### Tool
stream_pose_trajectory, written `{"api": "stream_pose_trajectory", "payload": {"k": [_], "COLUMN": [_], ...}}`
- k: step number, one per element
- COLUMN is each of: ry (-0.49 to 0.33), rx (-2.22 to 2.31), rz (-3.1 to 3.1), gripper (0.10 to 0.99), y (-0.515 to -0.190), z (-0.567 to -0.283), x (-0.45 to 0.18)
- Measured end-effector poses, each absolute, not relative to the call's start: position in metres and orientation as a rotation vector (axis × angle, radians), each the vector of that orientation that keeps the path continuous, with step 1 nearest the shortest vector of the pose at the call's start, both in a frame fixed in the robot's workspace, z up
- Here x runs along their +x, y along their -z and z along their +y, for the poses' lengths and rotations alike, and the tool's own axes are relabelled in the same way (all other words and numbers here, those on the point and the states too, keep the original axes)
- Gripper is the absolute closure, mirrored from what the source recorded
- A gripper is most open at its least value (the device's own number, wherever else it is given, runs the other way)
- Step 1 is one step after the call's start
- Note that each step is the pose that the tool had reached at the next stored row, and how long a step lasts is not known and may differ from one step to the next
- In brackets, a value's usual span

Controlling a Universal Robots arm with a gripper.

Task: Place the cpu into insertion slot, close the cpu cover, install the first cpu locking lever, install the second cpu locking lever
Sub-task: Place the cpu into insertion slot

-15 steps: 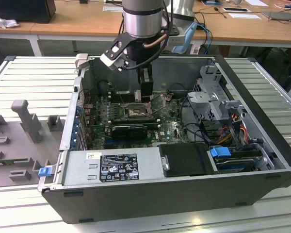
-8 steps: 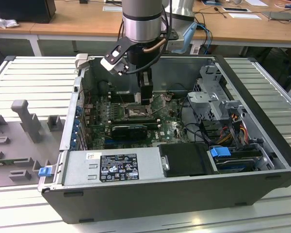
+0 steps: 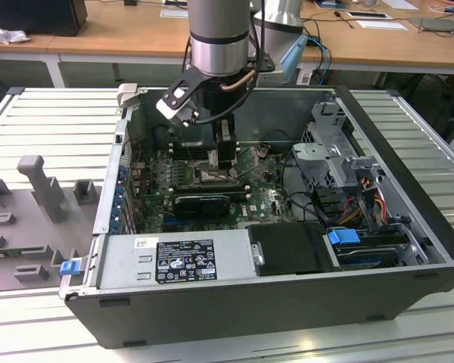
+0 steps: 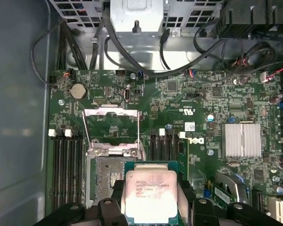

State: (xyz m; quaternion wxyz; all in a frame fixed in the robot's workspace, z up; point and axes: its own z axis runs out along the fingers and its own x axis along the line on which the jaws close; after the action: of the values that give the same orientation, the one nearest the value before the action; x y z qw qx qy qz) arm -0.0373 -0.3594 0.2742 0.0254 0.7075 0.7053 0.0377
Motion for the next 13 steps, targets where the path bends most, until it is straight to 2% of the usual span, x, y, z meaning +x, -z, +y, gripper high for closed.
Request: {"api": "stream_pose_trajectory", "payload": {"k": [13], "ry": [-0.115], "rx": [2.188], "rz": [2.186], "gripper": [0.557], "y": [-0.252], "z": [-0.351], "x": [-0.040]}}
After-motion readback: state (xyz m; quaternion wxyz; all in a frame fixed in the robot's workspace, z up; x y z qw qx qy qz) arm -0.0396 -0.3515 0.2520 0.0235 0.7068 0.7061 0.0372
